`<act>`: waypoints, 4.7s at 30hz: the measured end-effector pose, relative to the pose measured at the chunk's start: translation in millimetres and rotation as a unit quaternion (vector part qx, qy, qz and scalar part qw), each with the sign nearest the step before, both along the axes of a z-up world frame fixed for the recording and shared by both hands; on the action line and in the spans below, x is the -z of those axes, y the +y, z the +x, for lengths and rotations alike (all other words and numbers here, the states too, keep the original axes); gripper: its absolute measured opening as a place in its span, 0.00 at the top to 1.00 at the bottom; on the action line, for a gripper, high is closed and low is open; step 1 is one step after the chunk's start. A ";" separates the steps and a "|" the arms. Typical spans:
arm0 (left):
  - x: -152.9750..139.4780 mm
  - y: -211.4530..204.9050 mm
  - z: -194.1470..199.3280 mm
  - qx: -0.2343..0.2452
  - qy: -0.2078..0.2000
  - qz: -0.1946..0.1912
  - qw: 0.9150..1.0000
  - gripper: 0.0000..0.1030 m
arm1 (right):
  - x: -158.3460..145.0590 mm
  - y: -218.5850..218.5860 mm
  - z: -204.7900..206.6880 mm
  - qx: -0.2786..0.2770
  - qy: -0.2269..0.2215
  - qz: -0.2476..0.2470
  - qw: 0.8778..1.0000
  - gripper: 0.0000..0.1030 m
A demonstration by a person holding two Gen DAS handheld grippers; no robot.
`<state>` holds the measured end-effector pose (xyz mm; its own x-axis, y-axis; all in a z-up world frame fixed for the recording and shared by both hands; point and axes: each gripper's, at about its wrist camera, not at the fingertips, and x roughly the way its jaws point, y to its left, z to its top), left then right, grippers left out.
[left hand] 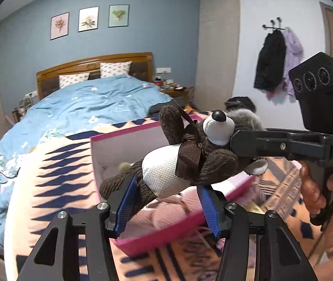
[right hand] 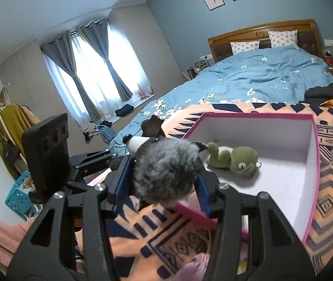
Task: Organize objects
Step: 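Grasp the grey-brown raccoon plush with the right gripper and release it into the box, then grasp the cream bunny plush with the right gripper and release it into the box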
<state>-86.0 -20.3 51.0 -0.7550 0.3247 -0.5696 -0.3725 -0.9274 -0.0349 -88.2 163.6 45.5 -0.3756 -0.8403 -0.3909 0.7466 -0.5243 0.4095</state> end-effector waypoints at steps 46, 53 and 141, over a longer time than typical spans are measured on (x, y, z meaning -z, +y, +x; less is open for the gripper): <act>24.2 -32.0 12.1 -0.018 -0.006 0.055 0.998 0.30 | 48.4 6.8 -36.0 0.046 -0.046 0.078 0.995 0.37; 36.9 -37.5 44.4 -0.001 -0.010 0.058 0.998 0.18 | 52.1 33.6 9.1 0.030 -0.035 0.069 0.997 0.37; 114.5 48.1 34.0 0.109 -0.155 0.081 0.978 0.54 | 123.1 5.0 15.2 -0.059 -0.090 0.198 0.974 0.55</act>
<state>-52.0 27.8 -63.4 -0.4563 0.5646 -0.6877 -0.5097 -0.7994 -0.3181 -73.0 168.6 -77.6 -0.1812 -0.6432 -0.7440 0.7464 -0.5825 0.3218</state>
